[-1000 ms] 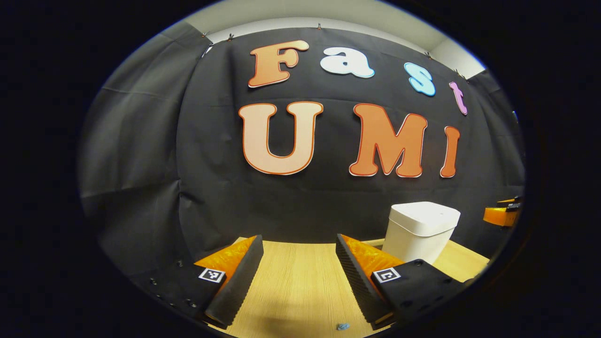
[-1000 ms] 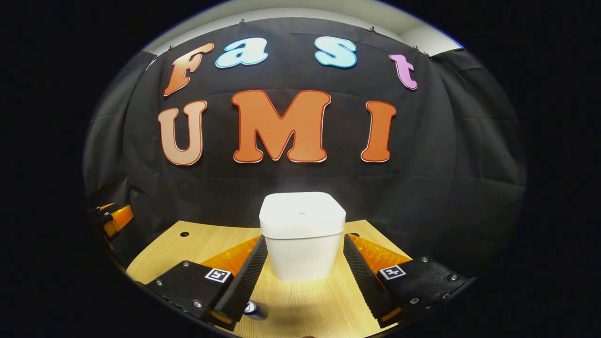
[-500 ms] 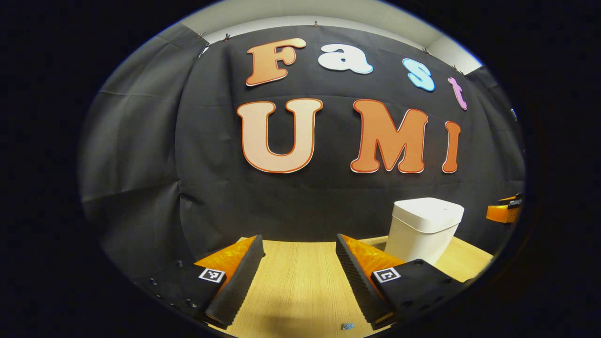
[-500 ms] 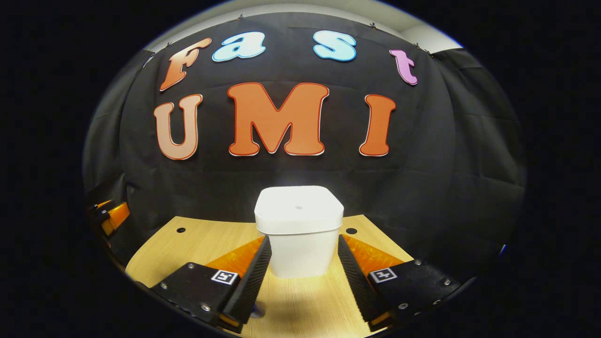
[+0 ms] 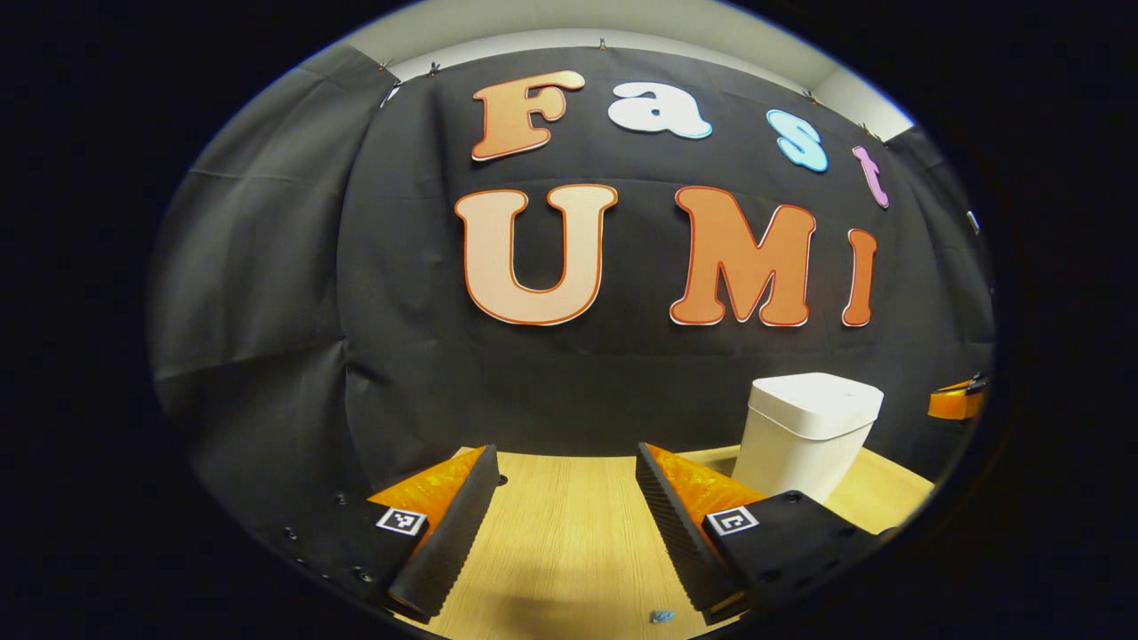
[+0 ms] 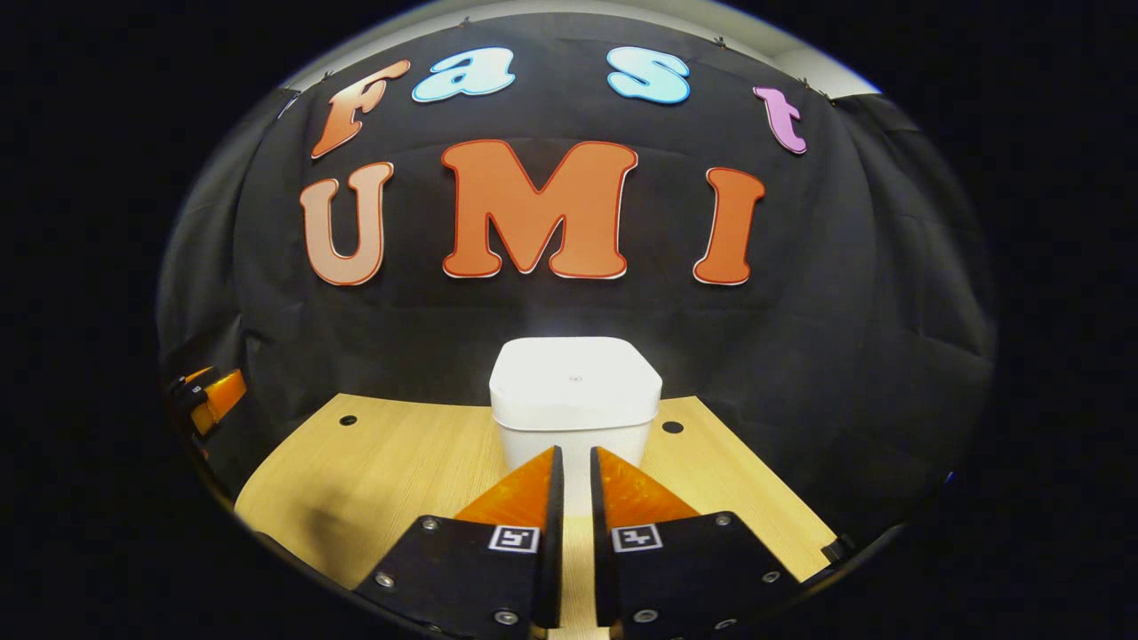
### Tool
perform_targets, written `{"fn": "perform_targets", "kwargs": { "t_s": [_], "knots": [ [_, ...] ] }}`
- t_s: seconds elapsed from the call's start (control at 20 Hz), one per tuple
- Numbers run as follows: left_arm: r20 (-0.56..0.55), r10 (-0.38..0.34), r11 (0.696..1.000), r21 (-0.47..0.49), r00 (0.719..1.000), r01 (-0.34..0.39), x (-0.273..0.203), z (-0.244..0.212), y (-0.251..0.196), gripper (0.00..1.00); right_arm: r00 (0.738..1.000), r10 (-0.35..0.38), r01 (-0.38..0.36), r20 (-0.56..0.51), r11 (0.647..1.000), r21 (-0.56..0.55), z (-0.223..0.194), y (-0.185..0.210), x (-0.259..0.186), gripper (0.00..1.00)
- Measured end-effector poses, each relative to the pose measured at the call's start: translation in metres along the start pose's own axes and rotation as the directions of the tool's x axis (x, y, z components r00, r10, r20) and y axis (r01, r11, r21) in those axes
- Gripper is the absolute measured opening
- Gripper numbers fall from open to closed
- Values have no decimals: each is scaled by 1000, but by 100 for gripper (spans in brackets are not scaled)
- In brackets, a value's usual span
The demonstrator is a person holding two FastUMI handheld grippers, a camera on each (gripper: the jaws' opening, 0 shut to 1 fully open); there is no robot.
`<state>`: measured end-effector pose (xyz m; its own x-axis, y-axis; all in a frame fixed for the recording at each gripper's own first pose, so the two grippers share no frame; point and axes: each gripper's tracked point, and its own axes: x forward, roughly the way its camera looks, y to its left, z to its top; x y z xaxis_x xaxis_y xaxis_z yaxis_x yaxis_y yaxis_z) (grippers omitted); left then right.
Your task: Press the lid of the desktop garbage bin to open it, pick up the crumpled paper on the desktop and throw it into the bin, then pick up the pop can on the desktop and drop it into the bin, and finally close the garbage bin lid.
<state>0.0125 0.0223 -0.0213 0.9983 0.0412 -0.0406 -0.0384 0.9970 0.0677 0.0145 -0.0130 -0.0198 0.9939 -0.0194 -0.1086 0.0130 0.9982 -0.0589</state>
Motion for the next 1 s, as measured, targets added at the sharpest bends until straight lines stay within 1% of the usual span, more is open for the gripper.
{"fn": "perform_targets", "kwargs": {
  "t_s": [0.05, 0.1, 0.15, 0.2, 0.4, 0.5, 0.6, 0.65, 0.75, 0.9, 1.0],
  "knots": [
    [2, 2, 1000, 2, 1000, -2, 0, 1, 2, 99, 1000, 0, 0, 0, 1000, 1, 1, 1, 1, 12],
    [2, 5, 1000, 5, 1000, -5, 0, 0, 3, 98, 1000, -6, 6, -4, 1000, -1, 1, 0, 2, 6],
    [4, 8, 1000, 8, 1000, -8, -1, 0, 6, 99, 1000, -4, 4, -12, 1000, -3, 1, -1, 3, 3],
    [4, 10, 1000, 11, 1000, -10, -1, 0, 7, 99, 1000, 1, -1, -18, 1000, -4, 0, 1, 5, 2],
    [-5, 11, 1000, 5, 1000, -11, 0, -6, 10, 99, 999, 7, -8, -39, 1000, -22, 12, 2, 16, 1],
    [-11, 13, 1000, 11, 1000, -13, 1, -8, 12, 99, 996, 22, -23, -85, 1000, -17, 15, 3, 28, 1],
    [-15, 18, 1000, 15, 1000, -18, 2, -12, 15, 99, 993, 36, -39, -110, 999, -26, 25, 7, 38, 1],
    [-19, 18, 1000, 15, 1000, -18, 3, -12, 16, 99, 992, 31, -37, -123, 998, -45, 28, 5, 45, 1],
    [-21, 9, 1000, 3, 1000, -9, 3, -12, 14, 99, 987, -3, -13, -158, 995, -99, 33, -2, 62, 1],
    [-10, 7, 1000, 7, 1000, -7, 4, -8, 14, 99, 979, 25, -46, -202, 994, -101, 47, 1, 93, 1],
    [-2, 6, 1000, 7, 1000, -6, 4, -4, 13, 99, 965, 45, -72, -257, 993, -96, 48, 4, 114, 1]
  ]
}}
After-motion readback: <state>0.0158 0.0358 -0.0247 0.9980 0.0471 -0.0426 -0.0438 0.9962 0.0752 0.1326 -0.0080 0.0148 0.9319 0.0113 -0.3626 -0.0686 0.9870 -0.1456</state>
